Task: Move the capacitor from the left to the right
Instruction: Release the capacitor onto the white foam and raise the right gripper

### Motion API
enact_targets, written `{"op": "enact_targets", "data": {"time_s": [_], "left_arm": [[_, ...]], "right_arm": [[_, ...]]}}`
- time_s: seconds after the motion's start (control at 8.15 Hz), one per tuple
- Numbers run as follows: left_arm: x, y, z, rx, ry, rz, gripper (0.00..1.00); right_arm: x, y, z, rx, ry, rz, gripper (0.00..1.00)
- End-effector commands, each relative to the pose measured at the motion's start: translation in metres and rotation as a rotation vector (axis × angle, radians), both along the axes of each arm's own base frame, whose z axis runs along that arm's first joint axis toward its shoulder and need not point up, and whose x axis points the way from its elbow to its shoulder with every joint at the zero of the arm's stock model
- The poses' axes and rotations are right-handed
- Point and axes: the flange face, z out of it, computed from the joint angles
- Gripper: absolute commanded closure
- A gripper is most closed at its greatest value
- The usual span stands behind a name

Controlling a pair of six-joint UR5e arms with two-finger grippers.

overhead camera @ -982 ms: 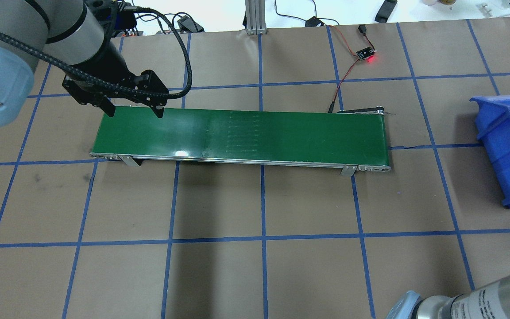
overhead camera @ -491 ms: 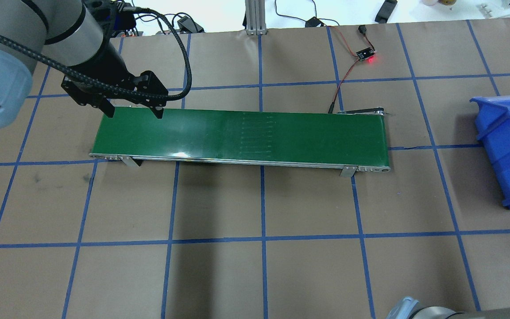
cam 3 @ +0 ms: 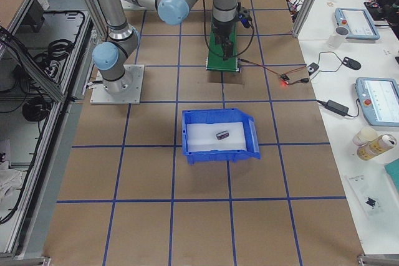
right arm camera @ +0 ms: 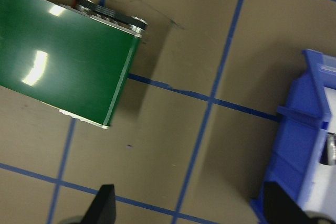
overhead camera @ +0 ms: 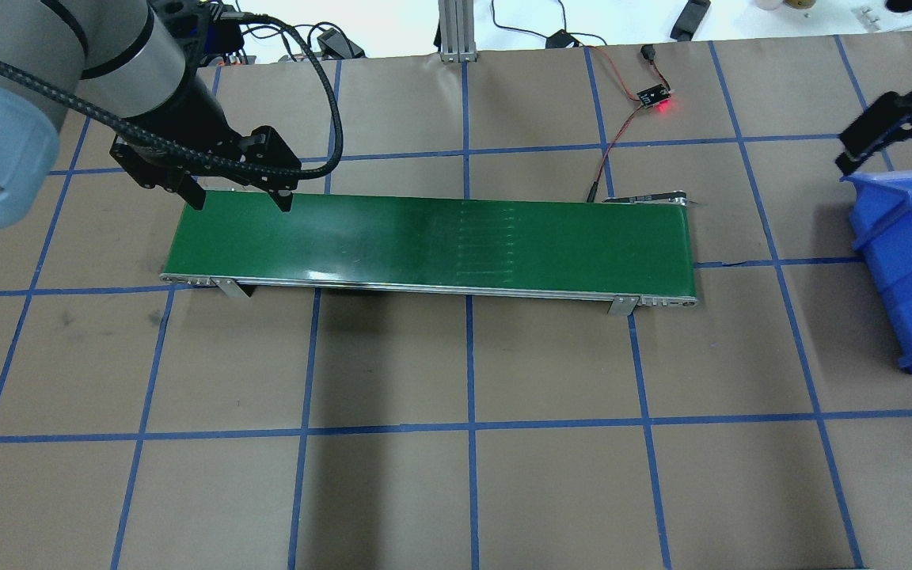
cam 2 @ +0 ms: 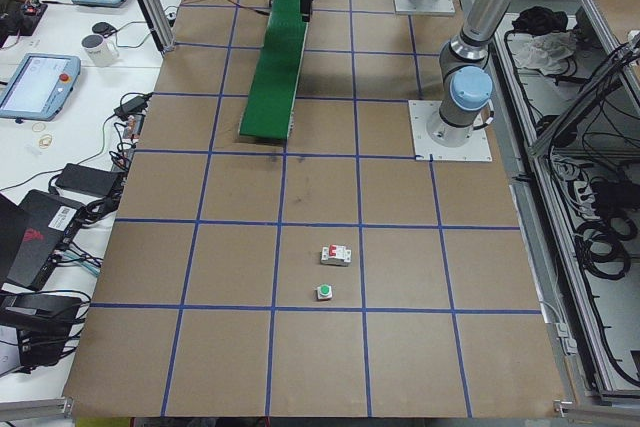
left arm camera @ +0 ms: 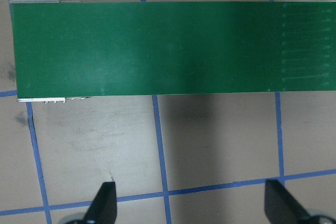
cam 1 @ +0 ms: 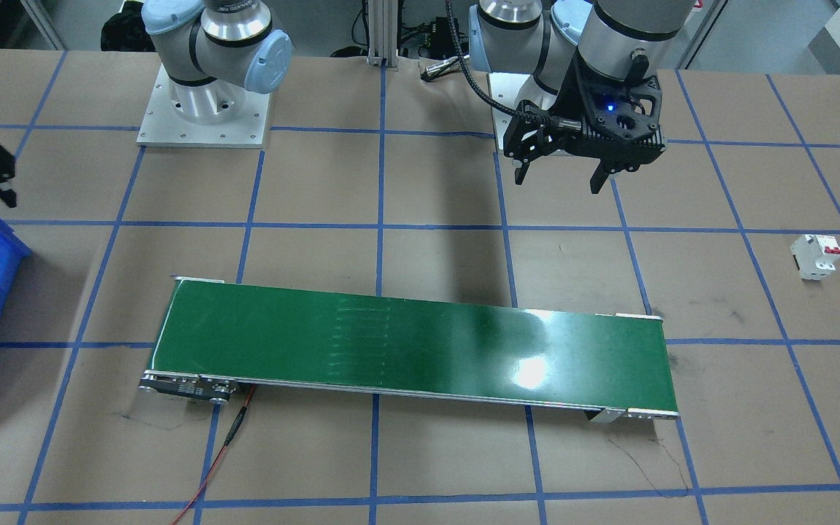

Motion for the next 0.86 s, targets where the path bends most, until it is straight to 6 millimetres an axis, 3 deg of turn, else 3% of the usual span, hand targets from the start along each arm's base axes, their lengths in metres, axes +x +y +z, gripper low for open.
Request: {"op": "enact_targets", "data": {"time_s": [0.0, 0.12, 0.25, 0.74], "left_arm": [[0.0, 0.0, 0.0, 0.0, 0.0, 0.0, 0.0], [0.0, 0.0, -0.001, 0.002, 0.0, 0.0, 0.0], [0.0, 0.0, 0.0, 0.0, 0.0, 0.0, 0.0], [0.0, 0.0, -0.001, 0.002, 0.0, 0.0, 0.0]], "right_arm": [[0.17, 0.02, 0.026, 0.009, -0.031, -0.096, 0.0], [0.222, 0.028, 0.025, 0.008, -0.046, -0.111, 0.0], [0.242, 0.034, 0.024, 0.012, -0.05, -0.096, 0.0], [0.241, 0.033, 0.028, -0.015, -0.043, -0.096, 0.0]]}}
